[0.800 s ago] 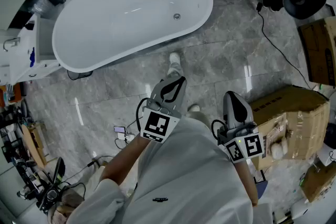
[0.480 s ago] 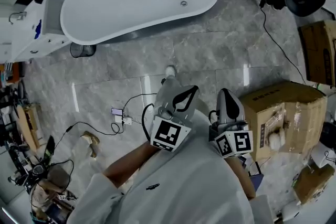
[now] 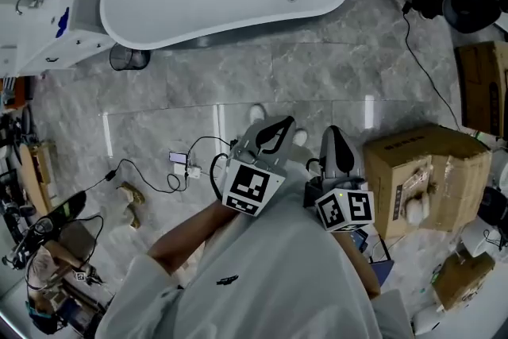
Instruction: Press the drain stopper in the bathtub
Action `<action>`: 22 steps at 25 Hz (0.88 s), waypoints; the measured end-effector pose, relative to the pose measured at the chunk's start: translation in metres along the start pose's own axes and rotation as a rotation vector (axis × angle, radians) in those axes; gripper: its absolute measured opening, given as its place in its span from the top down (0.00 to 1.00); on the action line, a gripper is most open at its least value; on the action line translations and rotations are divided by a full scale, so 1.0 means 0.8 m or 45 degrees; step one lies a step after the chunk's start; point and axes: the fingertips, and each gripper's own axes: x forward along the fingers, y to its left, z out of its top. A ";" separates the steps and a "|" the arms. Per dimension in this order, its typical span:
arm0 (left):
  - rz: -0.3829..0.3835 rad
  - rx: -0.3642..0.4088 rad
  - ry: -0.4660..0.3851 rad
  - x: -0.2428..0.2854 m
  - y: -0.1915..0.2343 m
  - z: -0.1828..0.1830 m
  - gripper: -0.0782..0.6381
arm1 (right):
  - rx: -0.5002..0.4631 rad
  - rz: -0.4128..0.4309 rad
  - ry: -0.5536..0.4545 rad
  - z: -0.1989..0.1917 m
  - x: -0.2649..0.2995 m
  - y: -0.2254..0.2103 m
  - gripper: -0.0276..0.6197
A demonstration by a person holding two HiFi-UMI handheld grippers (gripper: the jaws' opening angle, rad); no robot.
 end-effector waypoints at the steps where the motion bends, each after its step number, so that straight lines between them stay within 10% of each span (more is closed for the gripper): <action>1: -0.003 0.009 -0.011 -0.001 0.011 0.006 0.88 | -0.007 -0.020 -0.010 0.004 0.007 0.003 0.97; 22: -0.068 0.004 -0.067 0.025 0.174 0.070 0.88 | -0.182 -0.087 -0.055 0.046 0.169 0.074 0.97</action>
